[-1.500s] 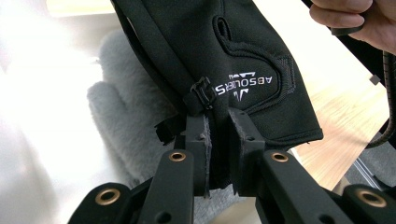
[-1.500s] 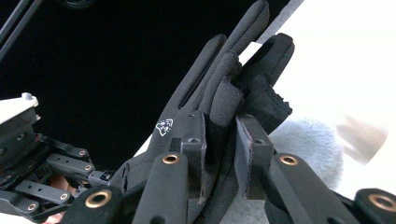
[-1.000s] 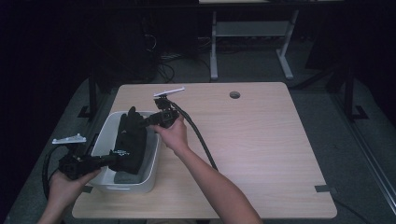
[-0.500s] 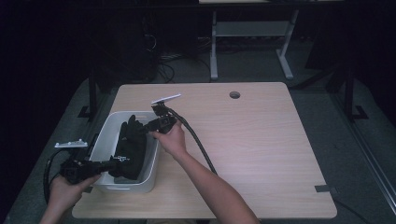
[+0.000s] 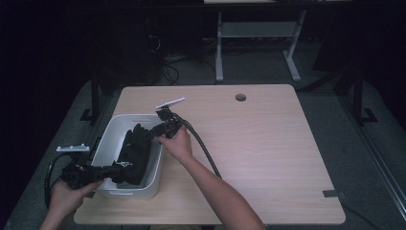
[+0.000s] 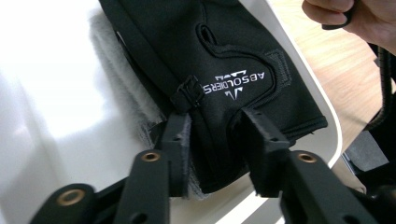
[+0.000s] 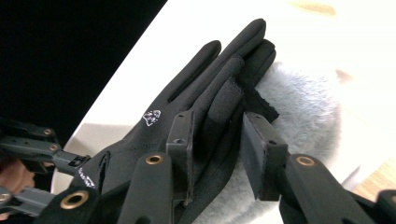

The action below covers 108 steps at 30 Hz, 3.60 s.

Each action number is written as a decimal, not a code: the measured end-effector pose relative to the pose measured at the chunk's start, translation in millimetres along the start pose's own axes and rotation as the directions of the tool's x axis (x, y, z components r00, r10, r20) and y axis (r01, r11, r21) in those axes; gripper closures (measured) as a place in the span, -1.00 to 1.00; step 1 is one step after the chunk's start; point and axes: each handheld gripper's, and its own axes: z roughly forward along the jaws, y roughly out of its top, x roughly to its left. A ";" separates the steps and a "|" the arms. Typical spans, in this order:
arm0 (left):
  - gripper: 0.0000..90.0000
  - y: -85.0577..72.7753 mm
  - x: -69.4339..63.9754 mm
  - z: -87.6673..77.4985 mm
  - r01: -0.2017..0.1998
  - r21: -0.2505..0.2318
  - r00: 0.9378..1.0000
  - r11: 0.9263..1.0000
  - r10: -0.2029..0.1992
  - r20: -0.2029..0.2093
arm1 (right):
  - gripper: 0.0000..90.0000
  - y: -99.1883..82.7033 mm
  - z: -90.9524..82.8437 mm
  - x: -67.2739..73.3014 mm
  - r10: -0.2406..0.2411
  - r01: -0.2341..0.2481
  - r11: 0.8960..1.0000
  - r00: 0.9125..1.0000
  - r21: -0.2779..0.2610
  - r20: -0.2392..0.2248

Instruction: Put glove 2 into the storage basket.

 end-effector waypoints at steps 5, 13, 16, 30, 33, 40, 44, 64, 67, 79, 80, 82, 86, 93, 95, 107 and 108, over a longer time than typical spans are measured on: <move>0.31 2.5 -0.8 -1.7 -0.005 -0.004 1.000 1.000 0.005 -0.006 | 0.40 0.9 -4.2 0.0 -0.006 0.006 1.000 1.000 -0.015 -0.001; 0.22 8.0 -1.7 -9.2 -0.012 -0.025 0.999 1.000 0.011 -0.035 | 0.35 3.6 -17.6 -0.4 -0.006 0.006 0.999 1.000 -0.041 0.002; 0.21 11.9 -5.6 -10.7 -0.013 -0.034 0.999 0.999 0.011 -0.035 | 0.33 4.4 -23.5 -0.2 -0.007 0.007 0.999 1.000 -0.050 -0.004; 0.12 31.9 -23.7 -13.2 -0.051 -0.066 0.998 0.997 0.049 -0.028 | 0.22 4.6 -62.7 -2.4 -0.026 0.025 0.994 1.000 -0.107 -0.006; 0.09 36.6 -29.4 -11.5 -0.063 -0.067 0.998 0.996 0.062 -0.019 | 0.20 3.5 -72.7 -4.0 -0.024 0.024 0.993 1.000 -0.117 -0.001; 0.04 45.2 -43.0 -3.8 -0.090 -0.075 0.996 0.993 0.091 0.011 | 0.17 -1.4 -95.4 -9.9 -0.016 0.018 0.989 1.000 -0.147 0.018; 0.03 49.8 -49.5 0.4 -0.103 -0.075 0.994 0.992 0.105 0.023 | 0.16 -4.5 -105.8 -12.3 -0.008 0.012 0.987 1.000 -0.157 0.024; -0.05 68.6 -78.2 21.1 -0.158 -0.063 0.985 0.985 0.161 0.057 | 0.13 -17.6 -147.8 -26.7 0.018 -0.013 0.977 1.000 -0.215 0.022; -0.06 70.6 -81.9 23.1 -0.166 -0.061 0.984 0.984 0.170 0.060 | 0.12 -20.4 -153.8 -28.6 0.022 -0.016 0.976 0.999 -0.218 0.027; -0.10 78.8 -97.9 36.6 -0.193 -0.057 0.977 0.979 0.198 0.081 | 0.11 -34.3 -177.2 -38.7 0.047 -0.036 0.969 0.998 -0.245 0.039; -0.10 79.6 -99.5 37.5 -0.194 -0.058 0.977 0.979 0.199 0.083 | 0.11 -35.5 -179.2 -40.1 0.048 -0.037 0.968 0.998 -0.248 0.040; -0.10 81.3 -103.3 40.7 -0.202 -0.058 0.974 0.978 0.206 0.089 | 0.11 -39.0 -184.6 -43.5 0.055 -0.042 0.966 0.997 -0.255 0.045; -0.11 83.2 -108.4 44.9 -0.207 -0.058 0.972 0.977 0.212 0.097 | 0.11 -43.2 -191.4 -46.8 0.067 -0.053 0.964 0.997 -0.261 0.046; -0.13 88.5 -120.2 55.0 -0.231 -0.052 0.965 0.972 0.235 0.113 | 0.10 -54.7 -207.7 -56.2 0.085 -0.065 0.958 0.995 -0.279 0.060; -0.14 89.9 -123.7 58.4 -0.241 -0.047 0.962 0.969 0.245 0.118 | 0.10 -57.6 -212.0 -58.1 0.096 -0.076 0.955 0.994 -0.287 0.058; -0.17 94.6 -141.5 78.7 -0.267 -0.038 0.951 0.963 0.269 0.149 | 0.10 -72.9 -233.3 -69.0 0.123 -0.095 0.945 0.990 -0.314 0.068; -0.17 95.0 -143.8 81.0 -0.270 -0.034 0.950 0.962 0.272 0.152 | 0.10 -74.0 -234.7 -69.5 0.125 -0.097 0.945 0.990 -0.314 0.069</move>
